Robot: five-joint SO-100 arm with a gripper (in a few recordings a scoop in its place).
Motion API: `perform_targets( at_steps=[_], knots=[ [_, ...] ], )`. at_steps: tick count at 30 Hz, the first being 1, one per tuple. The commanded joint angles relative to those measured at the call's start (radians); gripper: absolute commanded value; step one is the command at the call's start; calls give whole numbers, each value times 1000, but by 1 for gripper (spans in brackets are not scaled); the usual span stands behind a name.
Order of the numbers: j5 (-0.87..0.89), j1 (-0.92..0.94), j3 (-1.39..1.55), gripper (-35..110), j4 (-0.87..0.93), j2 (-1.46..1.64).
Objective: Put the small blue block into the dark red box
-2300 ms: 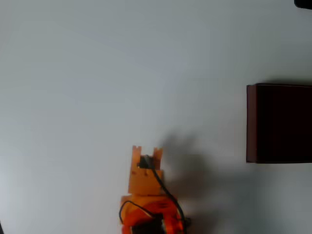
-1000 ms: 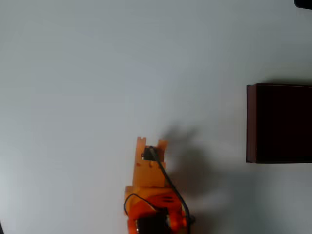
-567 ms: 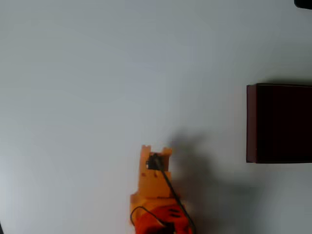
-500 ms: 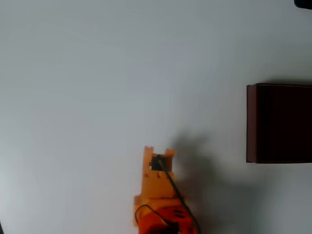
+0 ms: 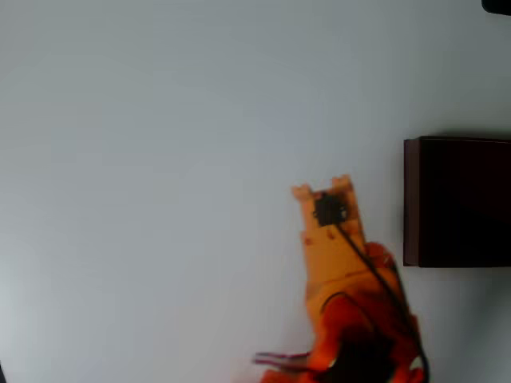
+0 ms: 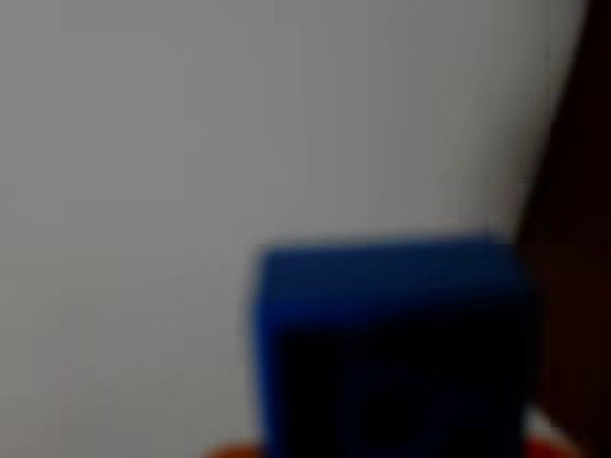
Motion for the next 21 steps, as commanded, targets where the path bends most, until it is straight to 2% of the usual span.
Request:
perform_targets(
  at_steps=[1, 13, 16, 21],
  knots=[
    [-100, 87, -123, 0, -58, -89],
    [-270, 242, -474, 1, -181, -638],
    [-293, 261, -535, 23, -152, -726],
    [-310, 268, -518, 24, -170, -727]
  ],
)
